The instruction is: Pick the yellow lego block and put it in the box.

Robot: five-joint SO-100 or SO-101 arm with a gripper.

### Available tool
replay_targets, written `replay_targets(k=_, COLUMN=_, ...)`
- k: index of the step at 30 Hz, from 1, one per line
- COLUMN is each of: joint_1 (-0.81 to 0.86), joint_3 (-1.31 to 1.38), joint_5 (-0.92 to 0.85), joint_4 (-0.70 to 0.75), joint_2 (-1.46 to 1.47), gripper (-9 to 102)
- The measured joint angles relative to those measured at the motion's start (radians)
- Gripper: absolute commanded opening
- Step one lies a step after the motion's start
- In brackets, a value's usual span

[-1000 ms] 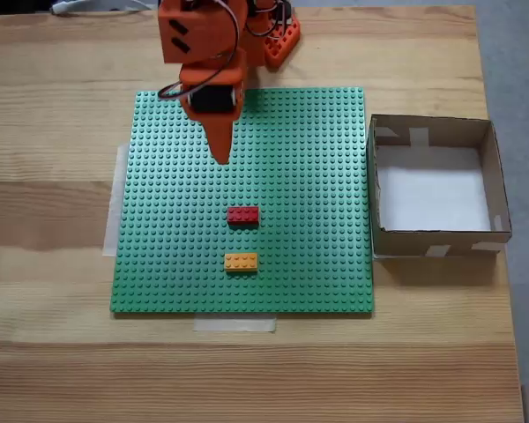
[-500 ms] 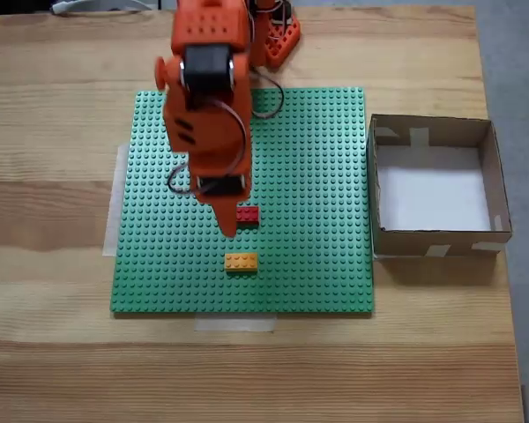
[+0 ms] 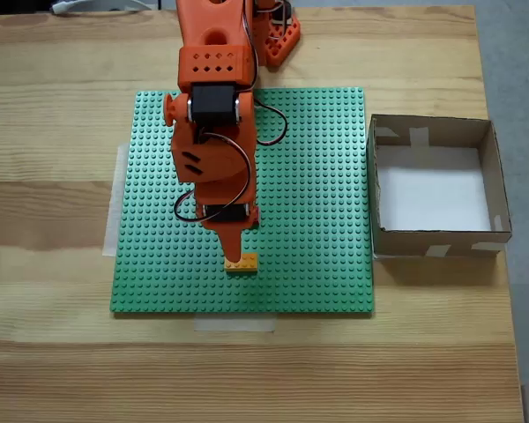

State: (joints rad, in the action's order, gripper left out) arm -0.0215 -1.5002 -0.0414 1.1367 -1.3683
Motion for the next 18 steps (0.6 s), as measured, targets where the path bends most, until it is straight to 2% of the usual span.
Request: replay_targets(k=18, joint_1=0.0, joint_3=0.029, joint_5=0.02, joint_4=-0.029, joint_2=0.103, gripper=20)
